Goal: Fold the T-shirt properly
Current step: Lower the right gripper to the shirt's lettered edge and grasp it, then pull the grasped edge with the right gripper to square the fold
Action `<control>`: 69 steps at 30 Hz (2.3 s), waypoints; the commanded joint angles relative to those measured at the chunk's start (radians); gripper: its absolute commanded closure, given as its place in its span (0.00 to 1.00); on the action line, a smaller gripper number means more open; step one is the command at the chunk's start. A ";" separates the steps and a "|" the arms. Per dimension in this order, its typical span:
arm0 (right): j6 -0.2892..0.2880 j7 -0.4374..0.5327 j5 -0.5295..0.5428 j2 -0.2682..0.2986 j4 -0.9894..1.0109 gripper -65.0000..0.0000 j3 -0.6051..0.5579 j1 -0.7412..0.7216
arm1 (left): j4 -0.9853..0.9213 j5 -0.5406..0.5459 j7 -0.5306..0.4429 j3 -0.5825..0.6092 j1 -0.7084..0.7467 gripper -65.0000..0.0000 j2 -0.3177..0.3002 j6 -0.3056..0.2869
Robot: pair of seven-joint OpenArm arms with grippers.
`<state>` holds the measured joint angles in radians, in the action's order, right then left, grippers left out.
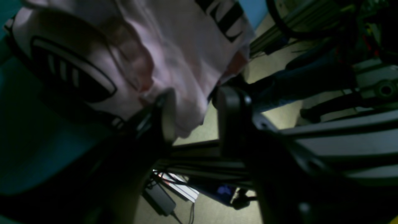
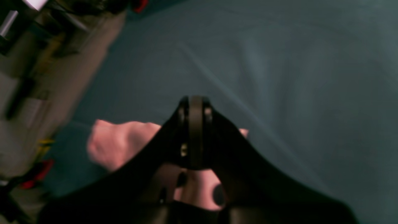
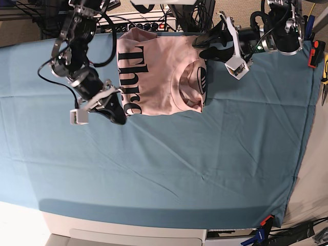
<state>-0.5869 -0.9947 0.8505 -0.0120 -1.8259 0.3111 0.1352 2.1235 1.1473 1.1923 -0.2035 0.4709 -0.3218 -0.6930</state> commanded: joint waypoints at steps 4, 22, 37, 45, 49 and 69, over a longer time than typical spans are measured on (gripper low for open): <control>-0.057 -0.045 0.177 -0.015 -0.005 1.00 -0.003 -0.013 | 0.020 0.016 -0.049 -0.002 0.000 0.68 -0.005 -0.005; -0.074 -0.019 0.158 -0.113 -0.005 1.00 -0.172 -0.041 | -0.161 0.045 -0.022 0.159 -0.123 1.00 -0.006 0.011; -0.074 -0.026 0.150 -0.109 0.016 1.00 -0.079 0.006 | -0.161 0.077 -0.014 0.257 -0.158 1.00 -0.005 -0.005; -0.077 -0.018 0.147 -0.102 0.190 1.00 -0.068 -0.001 | -0.163 0.007 -0.049 0.257 -0.180 1.00 -0.005 -0.005; -0.111 -0.009 0.138 -0.070 0.266 1.00 -0.054 -0.023 | -0.163 -0.012 -0.050 0.257 -0.180 1.00 -0.005 -0.005; -0.111 0.001 0.168 -0.010 0.367 1.00 -0.055 -0.103 | -0.163 -0.555 -0.226 0.257 -0.152 1.00 0.072 0.269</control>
<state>-0.6888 -1.0077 0.9974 -0.0250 -1.4460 0.2562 0.0513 1.9453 0.5770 0.9855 0.0563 0.3214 -0.2470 -0.4137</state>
